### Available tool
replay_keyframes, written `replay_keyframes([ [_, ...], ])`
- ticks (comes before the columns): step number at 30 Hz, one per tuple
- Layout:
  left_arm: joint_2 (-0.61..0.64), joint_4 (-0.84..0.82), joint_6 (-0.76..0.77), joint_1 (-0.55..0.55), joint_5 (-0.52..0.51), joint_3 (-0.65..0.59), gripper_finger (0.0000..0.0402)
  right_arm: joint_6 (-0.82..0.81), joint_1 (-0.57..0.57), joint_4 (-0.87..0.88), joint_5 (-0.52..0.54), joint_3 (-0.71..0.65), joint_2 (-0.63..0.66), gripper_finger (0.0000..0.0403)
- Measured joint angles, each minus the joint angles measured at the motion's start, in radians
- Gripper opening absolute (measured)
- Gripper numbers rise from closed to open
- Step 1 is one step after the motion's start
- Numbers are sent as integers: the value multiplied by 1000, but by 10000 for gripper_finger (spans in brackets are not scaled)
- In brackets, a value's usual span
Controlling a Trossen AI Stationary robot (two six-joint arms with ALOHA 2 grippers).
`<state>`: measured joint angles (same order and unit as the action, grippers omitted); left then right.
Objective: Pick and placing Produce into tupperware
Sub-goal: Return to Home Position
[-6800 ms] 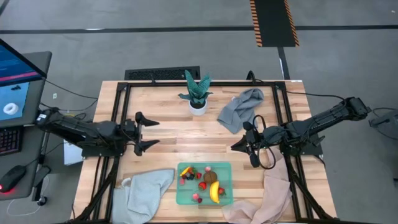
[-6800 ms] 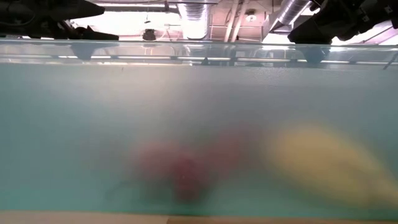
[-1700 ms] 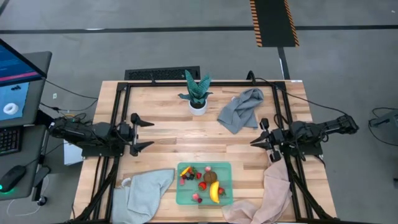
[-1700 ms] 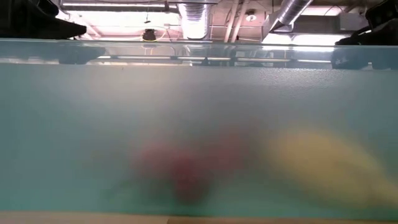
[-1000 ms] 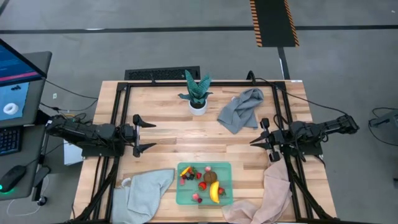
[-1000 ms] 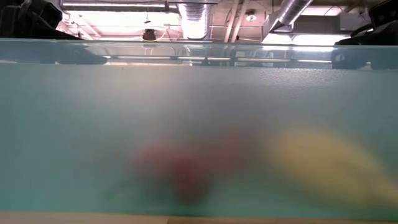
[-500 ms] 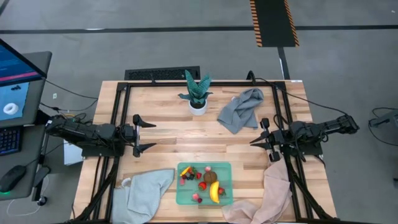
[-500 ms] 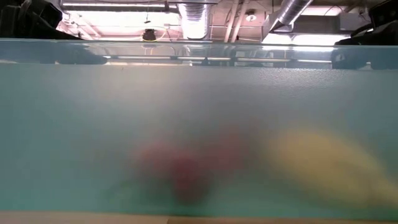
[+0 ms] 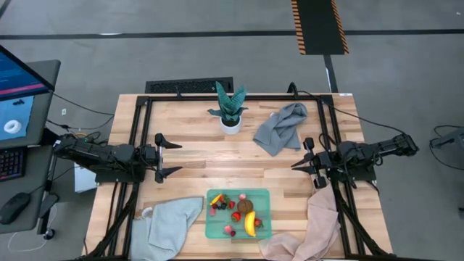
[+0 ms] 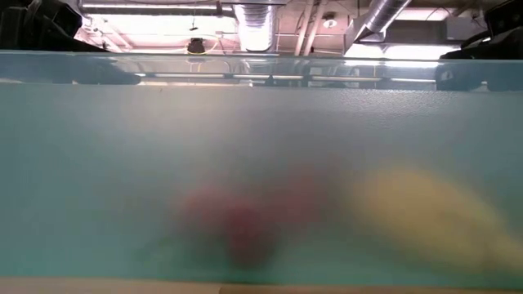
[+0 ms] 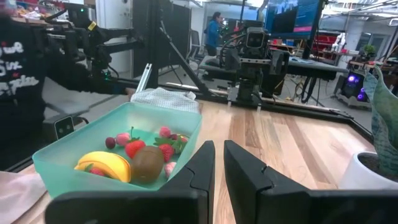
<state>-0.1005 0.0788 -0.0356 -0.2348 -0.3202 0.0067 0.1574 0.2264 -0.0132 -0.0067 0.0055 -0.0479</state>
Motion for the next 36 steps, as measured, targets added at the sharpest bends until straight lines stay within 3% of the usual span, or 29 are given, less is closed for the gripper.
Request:
replay_keyframes([
  [36,0,0,-12,0,0,0,387,0,0,0,0,0,0,59],
])
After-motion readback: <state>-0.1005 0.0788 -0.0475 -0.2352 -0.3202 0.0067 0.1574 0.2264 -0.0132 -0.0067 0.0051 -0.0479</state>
